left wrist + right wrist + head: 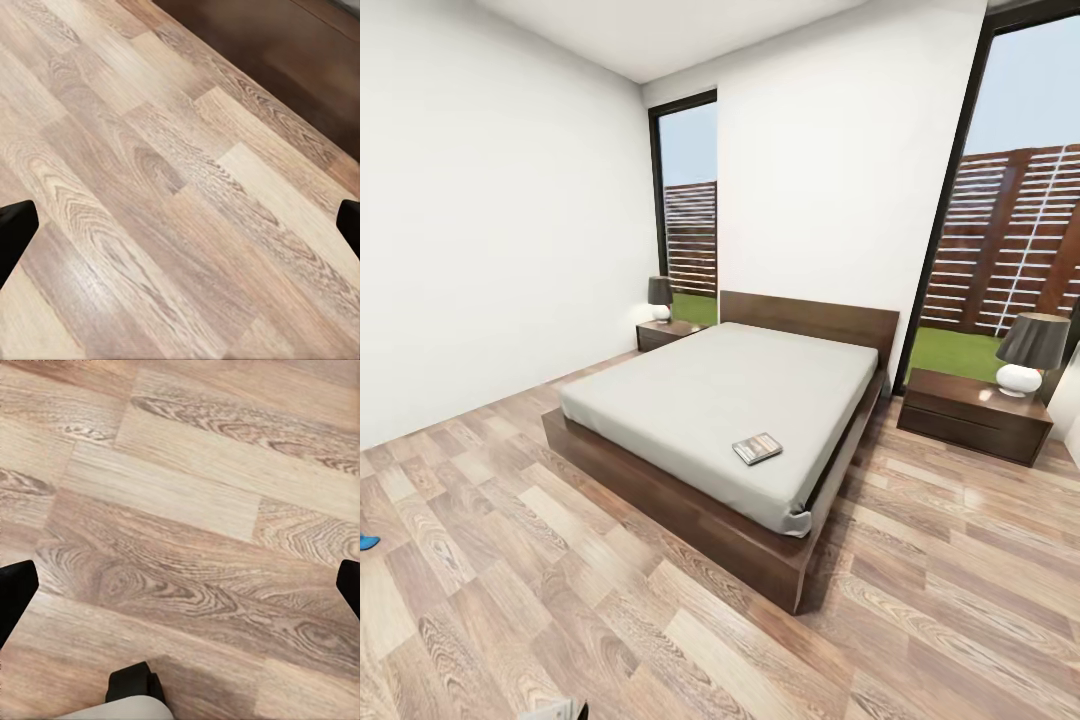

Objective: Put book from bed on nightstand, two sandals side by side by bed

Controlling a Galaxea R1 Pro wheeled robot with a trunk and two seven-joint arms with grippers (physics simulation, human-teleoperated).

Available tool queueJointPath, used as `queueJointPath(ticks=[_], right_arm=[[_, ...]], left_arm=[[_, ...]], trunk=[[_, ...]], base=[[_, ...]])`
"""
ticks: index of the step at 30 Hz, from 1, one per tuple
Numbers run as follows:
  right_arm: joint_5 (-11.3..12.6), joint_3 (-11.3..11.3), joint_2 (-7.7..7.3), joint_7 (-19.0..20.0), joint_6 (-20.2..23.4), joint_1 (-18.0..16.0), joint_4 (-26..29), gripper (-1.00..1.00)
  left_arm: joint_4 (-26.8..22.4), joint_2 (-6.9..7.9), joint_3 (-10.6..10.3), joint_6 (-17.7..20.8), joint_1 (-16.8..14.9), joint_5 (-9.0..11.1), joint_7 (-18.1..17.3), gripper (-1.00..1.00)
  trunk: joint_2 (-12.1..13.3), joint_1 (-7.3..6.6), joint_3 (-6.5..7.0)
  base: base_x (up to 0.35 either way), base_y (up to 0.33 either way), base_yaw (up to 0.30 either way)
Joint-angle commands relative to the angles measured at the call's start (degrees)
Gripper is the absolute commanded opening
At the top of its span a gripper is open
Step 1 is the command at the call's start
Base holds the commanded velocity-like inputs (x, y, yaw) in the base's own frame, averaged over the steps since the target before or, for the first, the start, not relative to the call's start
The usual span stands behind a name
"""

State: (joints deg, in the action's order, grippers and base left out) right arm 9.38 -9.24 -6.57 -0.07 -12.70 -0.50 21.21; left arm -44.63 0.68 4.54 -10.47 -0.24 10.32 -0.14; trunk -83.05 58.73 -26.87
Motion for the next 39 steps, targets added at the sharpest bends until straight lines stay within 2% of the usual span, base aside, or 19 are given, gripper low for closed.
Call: queueJointPath(ticks=[1,18,39], right_arm=[[0.6,0.1,0.00,0.0,-0.2,0.0,0.0,1.00],[0.4,0.3,0.07,-0.1,-0.3,0.0,-0.1,1.00],[0.4,0.4,0.19,-0.3,-0.3,0.0,-0.1,1.00]], left_arm=[[0.1,0.02,-0.1,-0.2,0.0,0.5,0.0,1.00],[0.3,0.03,0.0,-0.2,0.0,0.7,0.1,1.00],[0.4,-0.40,-0.4,-0.2,0.0,0.8,0.0,1.00]], trunk=[[0.0,0.00,-0.06],[0.0,0.00,-0.01],[0.0,0.00,0.03]], base=[[0.000,0.000,0.000],[0.000,0.000,0.018],[0.000,0.000,0.277]])
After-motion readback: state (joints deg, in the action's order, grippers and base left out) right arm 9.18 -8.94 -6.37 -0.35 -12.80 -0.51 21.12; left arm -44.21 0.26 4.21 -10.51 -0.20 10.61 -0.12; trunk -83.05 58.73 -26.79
